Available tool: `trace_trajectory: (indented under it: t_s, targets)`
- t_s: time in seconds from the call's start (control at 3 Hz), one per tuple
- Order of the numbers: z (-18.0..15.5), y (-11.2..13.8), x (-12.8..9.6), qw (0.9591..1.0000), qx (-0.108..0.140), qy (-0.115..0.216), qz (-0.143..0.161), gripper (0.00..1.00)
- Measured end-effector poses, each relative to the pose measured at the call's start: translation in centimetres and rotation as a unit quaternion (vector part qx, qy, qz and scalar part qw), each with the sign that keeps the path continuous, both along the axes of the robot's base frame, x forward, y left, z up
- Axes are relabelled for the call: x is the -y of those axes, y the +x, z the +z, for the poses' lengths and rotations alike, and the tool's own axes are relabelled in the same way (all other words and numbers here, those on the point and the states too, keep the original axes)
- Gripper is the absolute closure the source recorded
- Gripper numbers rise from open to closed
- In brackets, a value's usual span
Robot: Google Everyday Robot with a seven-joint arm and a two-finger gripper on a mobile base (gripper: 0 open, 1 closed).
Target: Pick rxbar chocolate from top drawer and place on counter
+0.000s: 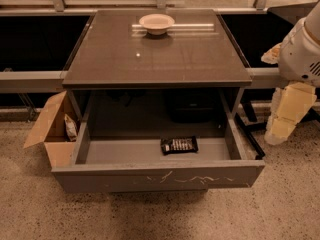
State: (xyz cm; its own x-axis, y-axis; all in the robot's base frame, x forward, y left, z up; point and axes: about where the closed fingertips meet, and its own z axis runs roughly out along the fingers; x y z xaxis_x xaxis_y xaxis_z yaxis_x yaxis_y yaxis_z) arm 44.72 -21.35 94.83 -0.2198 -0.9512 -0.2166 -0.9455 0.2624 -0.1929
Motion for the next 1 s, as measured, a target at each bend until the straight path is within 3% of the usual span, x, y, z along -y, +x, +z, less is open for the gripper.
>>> trace_trajectory:
  t_s: [0.33, 1.0]
  targets:
    - [0.0, 0.0, 0.0, 1.0, 0.0, 0.0, 0.0, 0.0]
    - [-3.2, 2.5, -2.6, 0.9975, 0.007, 0.049, 0.05, 0.0]
